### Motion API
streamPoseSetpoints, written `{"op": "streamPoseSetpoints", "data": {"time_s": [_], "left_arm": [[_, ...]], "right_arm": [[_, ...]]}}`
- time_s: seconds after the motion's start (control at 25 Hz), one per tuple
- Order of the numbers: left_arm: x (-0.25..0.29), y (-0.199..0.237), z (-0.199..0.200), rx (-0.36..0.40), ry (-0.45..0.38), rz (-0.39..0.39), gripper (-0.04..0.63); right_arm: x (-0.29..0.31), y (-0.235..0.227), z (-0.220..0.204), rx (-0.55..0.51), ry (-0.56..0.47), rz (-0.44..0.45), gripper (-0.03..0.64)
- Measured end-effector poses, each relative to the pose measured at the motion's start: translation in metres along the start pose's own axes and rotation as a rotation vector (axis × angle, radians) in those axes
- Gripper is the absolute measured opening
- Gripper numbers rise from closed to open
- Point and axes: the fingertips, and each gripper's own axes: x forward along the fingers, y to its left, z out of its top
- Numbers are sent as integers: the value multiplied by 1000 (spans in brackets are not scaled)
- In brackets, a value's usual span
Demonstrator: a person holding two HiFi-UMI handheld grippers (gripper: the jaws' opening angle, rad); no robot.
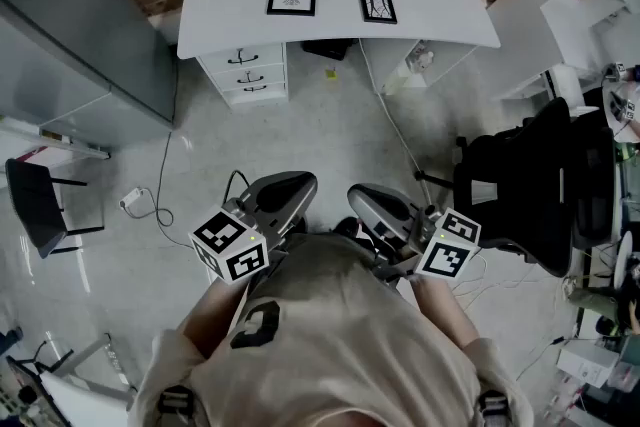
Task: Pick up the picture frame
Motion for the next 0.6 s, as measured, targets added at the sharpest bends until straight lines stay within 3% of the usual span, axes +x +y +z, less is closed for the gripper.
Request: {"op": "streamPoseSetpoints", "data": {"time_s": [0.2,0.44,0.6], "left_arm": [[4,2,-9,-12,32,13,17],[28,-8,-14,-19,83,-44,17],[54,-30,-16,17,114,-119,17]], "right_arm": [[0,1,-2,3,11,-5,3],[-11,4,-1,-38,-1,-29,5],[-33,0,3,-41,-29,-49,5]]}}
